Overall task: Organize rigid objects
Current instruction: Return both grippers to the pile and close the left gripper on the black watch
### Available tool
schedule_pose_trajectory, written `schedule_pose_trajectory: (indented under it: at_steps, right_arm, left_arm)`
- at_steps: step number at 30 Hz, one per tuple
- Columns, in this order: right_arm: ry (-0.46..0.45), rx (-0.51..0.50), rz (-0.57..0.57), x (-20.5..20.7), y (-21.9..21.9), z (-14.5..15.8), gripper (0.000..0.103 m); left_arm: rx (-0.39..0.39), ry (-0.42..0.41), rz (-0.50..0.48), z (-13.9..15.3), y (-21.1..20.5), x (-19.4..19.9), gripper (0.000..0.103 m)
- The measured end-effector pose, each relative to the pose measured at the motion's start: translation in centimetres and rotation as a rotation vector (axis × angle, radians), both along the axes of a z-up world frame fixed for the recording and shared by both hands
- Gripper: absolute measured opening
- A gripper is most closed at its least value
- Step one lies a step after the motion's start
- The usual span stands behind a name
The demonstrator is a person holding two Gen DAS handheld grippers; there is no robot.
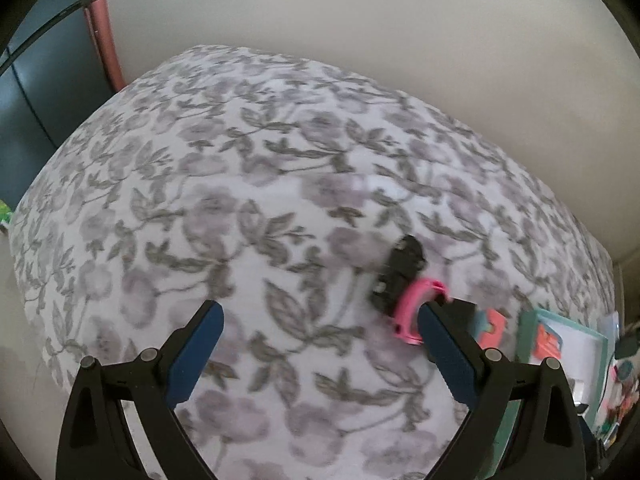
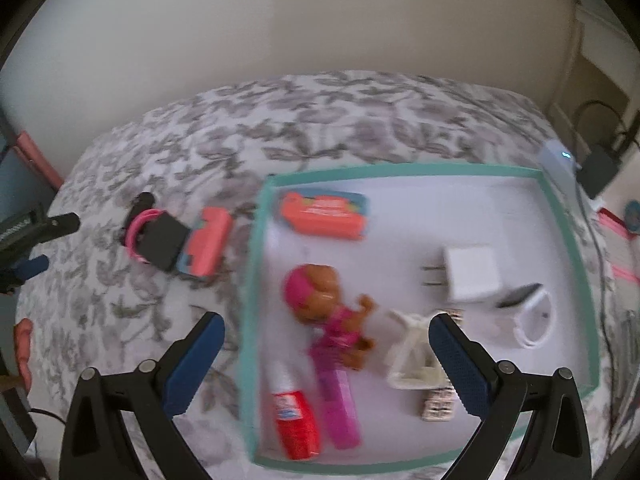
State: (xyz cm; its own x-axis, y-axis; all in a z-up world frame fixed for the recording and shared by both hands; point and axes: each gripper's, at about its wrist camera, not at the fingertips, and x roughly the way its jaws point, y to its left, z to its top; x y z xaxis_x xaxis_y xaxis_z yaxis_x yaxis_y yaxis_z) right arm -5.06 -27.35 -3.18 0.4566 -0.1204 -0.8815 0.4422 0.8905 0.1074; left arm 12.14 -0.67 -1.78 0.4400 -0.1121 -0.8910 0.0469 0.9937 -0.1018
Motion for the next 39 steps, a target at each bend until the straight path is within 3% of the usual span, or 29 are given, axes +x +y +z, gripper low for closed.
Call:
schedule_pose_trajectory:
  at_steps: [14,21,33,39]
  right_arm:
    - [-0.044,0.062,0.156,7.3,4.4,-0.3,0.103]
    - [-0.010,0.012,0.248,10.9,7.0,-2.0,0.103]
    - [0.007,-0.050,0.385,14.0,9.3,-4.5,0.089]
    - [-0.024,-0.054,0.417,15.1,10.1,-4.4,0.073]
  left_arm:
    - [-0.030,0.060,-0.037,-1.5,-0.1,2.9,0.098]
    - [-0.046,0.143,-0.027,-4.1,-0.4,4.5,0.098]
    - [-0.106,0.202,-0.015,-6.5,-1.0,6.2,0.098]
    - [-0.122,0.189,-0.041,-6.8,-2.2,6.7,0.097]
